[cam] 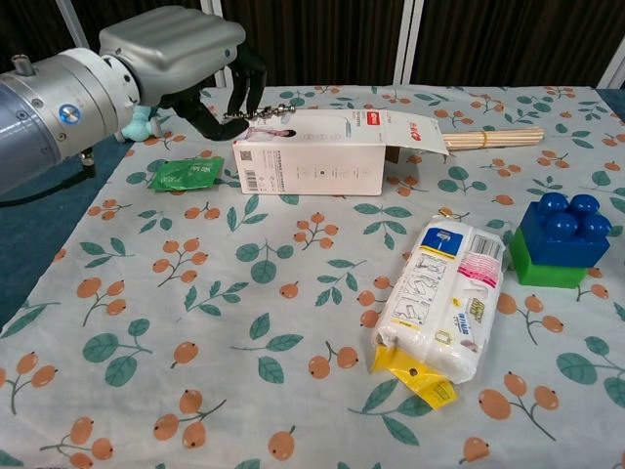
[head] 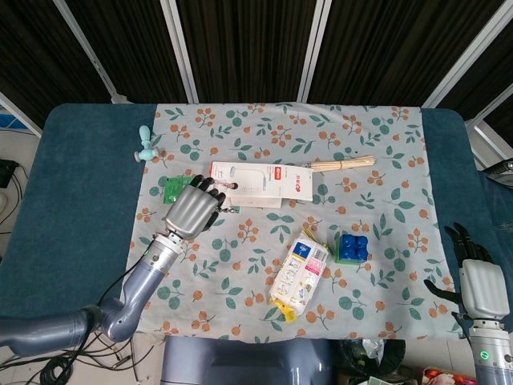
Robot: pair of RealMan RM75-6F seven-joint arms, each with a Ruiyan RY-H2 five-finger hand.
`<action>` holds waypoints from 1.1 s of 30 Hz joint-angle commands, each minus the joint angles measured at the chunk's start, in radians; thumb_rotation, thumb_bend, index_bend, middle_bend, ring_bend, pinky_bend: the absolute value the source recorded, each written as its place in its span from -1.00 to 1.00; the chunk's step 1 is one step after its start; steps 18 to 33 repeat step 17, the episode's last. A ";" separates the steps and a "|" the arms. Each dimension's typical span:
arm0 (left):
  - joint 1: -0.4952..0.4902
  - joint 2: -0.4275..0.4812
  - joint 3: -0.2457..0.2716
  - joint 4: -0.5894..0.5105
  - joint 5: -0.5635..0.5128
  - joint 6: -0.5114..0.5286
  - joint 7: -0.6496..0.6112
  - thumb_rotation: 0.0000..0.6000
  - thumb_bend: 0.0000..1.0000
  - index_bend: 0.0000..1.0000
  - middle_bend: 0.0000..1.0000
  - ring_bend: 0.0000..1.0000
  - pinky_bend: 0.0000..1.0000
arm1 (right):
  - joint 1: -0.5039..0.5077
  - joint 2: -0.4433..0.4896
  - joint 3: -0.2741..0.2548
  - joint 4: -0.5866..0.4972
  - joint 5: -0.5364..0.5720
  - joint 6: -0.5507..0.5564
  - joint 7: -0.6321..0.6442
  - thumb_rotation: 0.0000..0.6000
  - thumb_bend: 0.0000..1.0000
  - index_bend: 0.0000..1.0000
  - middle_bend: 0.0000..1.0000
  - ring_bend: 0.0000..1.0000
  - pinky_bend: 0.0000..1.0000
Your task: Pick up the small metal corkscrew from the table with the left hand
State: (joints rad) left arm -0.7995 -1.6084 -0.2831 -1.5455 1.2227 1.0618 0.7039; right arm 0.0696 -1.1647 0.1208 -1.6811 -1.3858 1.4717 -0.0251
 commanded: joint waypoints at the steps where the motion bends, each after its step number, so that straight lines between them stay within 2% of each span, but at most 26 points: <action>1: -0.005 0.010 -0.014 -0.020 -0.004 0.023 -0.001 1.00 -0.24 0.10 0.13 -0.50 -0.44 | 0.000 0.000 0.000 0.000 0.000 -0.001 0.002 1.00 -0.88 -0.75 -0.80 -0.55 -0.57; 12: -0.023 0.069 -0.040 -0.072 -0.017 0.060 -0.005 1.00 -0.24 0.10 0.14 -0.50 -0.44 | -0.001 0.000 -0.001 -0.002 0.000 0.000 0.000 1.00 -0.88 -0.75 -0.79 -0.55 -0.57; 17: -0.022 0.099 -0.034 -0.089 -0.028 0.066 -0.009 1.00 -0.24 0.10 0.14 -0.50 -0.44 | -0.001 0.000 -0.001 -0.003 0.000 0.001 -0.003 1.00 -0.88 -0.75 -0.79 -0.55 -0.57; 33: -0.022 0.099 -0.034 -0.089 -0.028 0.066 -0.009 1.00 -0.24 0.10 0.14 -0.50 -0.44 | -0.001 0.000 -0.001 -0.003 0.000 0.001 -0.003 1.00 -0.88 -0.75 -0.79 -0.55 -0.57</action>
